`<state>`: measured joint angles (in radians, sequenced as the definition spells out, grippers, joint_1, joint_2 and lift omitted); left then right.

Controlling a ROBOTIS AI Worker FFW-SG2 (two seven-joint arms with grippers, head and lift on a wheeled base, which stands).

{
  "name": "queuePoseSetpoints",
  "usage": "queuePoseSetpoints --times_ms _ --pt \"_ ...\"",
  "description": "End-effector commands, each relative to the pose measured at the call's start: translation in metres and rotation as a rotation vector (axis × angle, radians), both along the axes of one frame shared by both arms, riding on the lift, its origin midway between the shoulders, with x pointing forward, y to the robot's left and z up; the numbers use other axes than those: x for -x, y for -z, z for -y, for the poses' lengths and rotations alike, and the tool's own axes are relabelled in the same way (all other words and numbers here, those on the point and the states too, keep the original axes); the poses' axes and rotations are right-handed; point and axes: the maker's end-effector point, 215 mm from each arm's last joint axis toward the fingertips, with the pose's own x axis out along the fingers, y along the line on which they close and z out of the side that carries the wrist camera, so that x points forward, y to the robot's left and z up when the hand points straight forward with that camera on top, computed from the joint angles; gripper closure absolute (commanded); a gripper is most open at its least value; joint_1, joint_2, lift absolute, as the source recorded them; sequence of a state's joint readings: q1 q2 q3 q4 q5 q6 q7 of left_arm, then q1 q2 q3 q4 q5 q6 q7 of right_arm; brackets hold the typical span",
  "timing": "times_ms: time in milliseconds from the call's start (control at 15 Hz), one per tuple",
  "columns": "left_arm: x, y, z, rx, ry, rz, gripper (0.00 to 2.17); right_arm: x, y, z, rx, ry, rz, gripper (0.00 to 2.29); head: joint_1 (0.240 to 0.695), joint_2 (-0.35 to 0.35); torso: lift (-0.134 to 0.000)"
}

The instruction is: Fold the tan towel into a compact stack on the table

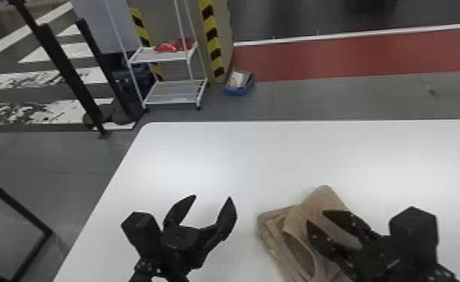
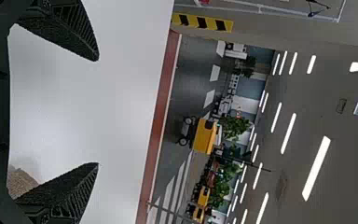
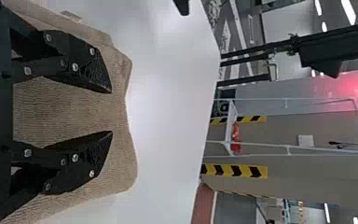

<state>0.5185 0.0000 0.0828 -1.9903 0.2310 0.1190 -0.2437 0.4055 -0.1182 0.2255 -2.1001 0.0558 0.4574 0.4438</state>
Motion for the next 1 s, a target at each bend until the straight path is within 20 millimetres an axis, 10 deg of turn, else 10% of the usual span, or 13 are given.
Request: queuePoseSetpoints --times_ms 0,267,533,933 --pt "0.0 0.0 0.0 0.005 -0.003 0.0 0.07 0.002 -0.024 0.014 -0.03 0.023 0.04 0.06 0.695 0.235 -0.113" --pt "0.002 0.0 -0.004 0.007 -0.009 0.0 0.07 0.023 -0.019 0.072 -0.003 0.015 -0.015 0.48 0.695 0.203 -0.113" --pt "0.014 -0.003 -0.017 -0.005 -0.03 0.012 0.08 0.04 -0.031 0.114 -0.008 -0.076 -0.001 2.08 0.695 0.156 -0.113" --pt "0.015 -0.005 -0.017 -0.007 -0.03 0.015 0.08 0.064 0.017 0.119 0.159 -0.227 -0.112 2.19 0.695 0.107 -0.113"
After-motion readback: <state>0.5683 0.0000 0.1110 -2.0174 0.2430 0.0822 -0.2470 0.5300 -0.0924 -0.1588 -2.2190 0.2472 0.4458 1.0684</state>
